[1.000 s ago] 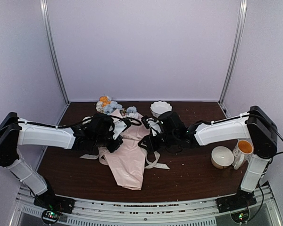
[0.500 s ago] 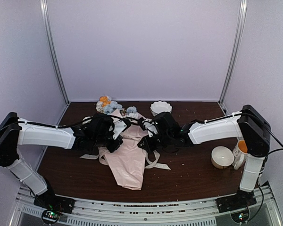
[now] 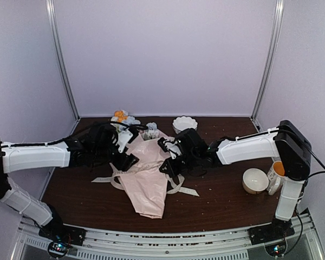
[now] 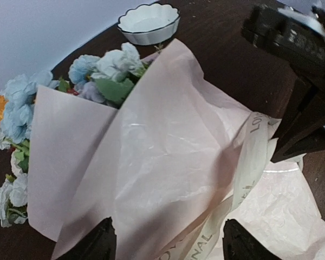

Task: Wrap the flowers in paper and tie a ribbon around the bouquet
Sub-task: Cross the ribbon over the folded bouquet.

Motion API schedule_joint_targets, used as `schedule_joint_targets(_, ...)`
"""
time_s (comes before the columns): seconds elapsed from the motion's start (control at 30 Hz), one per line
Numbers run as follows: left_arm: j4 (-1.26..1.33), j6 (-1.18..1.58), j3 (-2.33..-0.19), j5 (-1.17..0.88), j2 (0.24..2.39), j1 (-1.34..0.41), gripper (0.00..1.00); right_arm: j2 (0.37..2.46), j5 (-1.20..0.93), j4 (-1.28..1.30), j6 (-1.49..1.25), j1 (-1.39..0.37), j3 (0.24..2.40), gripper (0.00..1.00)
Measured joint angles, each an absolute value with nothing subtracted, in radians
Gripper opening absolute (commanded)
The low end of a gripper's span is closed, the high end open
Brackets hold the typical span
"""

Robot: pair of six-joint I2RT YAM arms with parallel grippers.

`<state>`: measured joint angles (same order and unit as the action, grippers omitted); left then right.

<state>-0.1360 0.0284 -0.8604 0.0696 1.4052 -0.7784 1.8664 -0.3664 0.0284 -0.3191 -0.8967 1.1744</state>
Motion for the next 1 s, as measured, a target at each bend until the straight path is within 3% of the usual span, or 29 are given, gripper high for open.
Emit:
schedule_joint_targets(0.1, -0.187, 0.107, -0.857, 0.047, 1.328, -0.717, 0.68, 1.866, -0.381, 0.044, -0.312, -0.896, 1.179, 0.0)
schedule_joint_targets(0.2, -0.245, 0.197, -0.83, 0.062, 1.254, -0.662, 0.53, 1.866, -0.394, 0.059, -0.307, -0.892, 1.186, 0.0)
schedule_joint_targets(0.33, -0.302, 0.313, -0.747, 0.082, 1.214, -0.566, 0.46, 1.866, -0.416, 0.062, -0.298, -0.891, 1.193, 0.0)
schedule_joint_targets(0.5, -0.369, 0.384, -0.652, 0.111, 1.277, -0.495, 0.47, 1.866, -0.434, 0.067, -0.292, -0.891, 1.193, 0.0)
schedule_joint_targets(0.8, -0.281, 0.384, -0.579, 0.036, 1.331, -0.527, 0.63, 1.865, -0.45, 0.072, -0.291, -0.891, 1.193, 0.0)
schedule_joint_targets(1.0, -0.247, 0.356, -0.593, 0.047, 1.372, -0.585, 0.6, 1.861, -0.454, 0.072, -0.291, -0.891, 1.193, 0.0)
